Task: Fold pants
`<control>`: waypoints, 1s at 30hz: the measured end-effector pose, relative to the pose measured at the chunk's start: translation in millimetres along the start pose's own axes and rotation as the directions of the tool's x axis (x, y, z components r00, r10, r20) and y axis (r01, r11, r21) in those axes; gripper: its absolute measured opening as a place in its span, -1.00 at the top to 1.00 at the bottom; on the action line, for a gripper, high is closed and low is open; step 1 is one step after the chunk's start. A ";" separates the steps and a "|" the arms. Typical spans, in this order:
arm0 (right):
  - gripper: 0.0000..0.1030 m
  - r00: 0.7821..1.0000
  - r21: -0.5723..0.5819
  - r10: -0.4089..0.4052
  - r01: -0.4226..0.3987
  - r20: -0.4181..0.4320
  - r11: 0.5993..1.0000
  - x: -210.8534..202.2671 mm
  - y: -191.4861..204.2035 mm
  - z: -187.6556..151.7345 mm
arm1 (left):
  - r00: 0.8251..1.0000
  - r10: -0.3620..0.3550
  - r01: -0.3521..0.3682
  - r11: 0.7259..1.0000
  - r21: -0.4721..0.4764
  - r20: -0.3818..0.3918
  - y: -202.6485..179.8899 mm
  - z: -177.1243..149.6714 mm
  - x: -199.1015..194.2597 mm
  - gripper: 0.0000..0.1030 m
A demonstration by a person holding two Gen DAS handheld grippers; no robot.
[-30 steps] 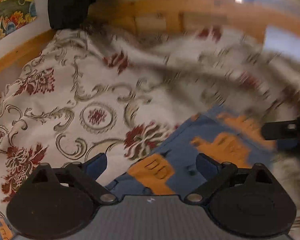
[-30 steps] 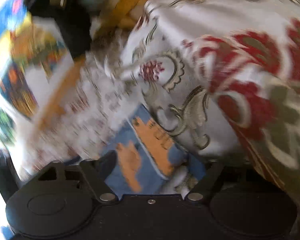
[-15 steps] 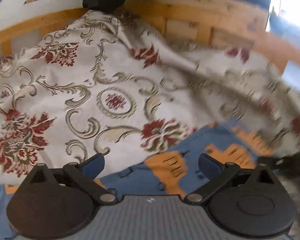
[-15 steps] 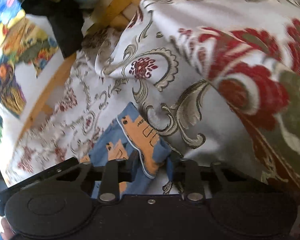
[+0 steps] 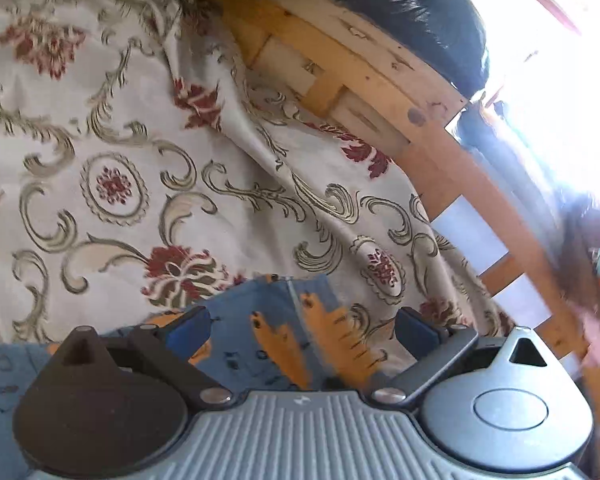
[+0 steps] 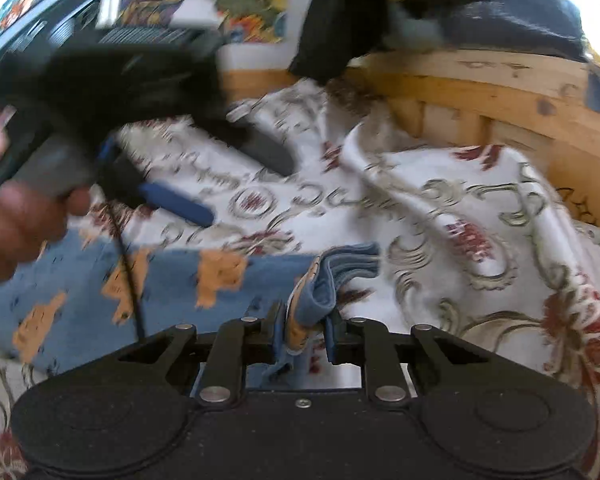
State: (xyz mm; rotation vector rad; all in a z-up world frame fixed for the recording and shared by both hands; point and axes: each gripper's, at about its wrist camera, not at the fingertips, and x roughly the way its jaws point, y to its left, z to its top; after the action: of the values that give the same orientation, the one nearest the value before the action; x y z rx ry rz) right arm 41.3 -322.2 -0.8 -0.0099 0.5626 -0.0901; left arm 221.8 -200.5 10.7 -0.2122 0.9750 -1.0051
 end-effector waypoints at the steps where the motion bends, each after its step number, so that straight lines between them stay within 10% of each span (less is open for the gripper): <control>1: 0.58 1.000 -0.007 -0.001 0.001 -0.003 1.000 0.9 0.8 0.0 | 1.000 0.001 -0.001 1.000 -0.007 -0.005 -0.1 1.0 2.0 -0.95; 12: 0.58 0.999 -0.147 -0.049 0.049 0.005 0.988 3.8 18.0 -2.8 | 0.983 0.091 -0.074 0.991 0.108 -0.160 -26.6 27.3 34.0 -0.88; 17: 0.58 0.998 -0.254 -0.058 0.062 0.022 0.965 4.4 32.6 -6.0 | 0.928 0.321 -0.251 0.914 0.317 -0.189 -68.7 36.3 63.8 -0.63; 24: 0.58 0.999 -0.336 -0.045 0.049 0.021 0.941 4.7 44.8 -11.3 | 0.855 0.450 -0.315 0.845 0.432 -0.257 -94.0 24.1 102.9 -0.49; 30: 0.59 0.999 -0.335 -0.038 0.042 0.020 0.941 2.5 45.1 -10.9 | 0.804 0.510 -0.394 0.843 0.367 -0.307 -77.2 18.1 114.5 0.10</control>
State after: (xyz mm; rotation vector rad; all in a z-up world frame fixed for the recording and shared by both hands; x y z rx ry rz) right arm 41.3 -277.4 -12.9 -0.3545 0.5592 -0.0328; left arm 208.1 -338.4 -3.0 0.4773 1.1581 -0.7310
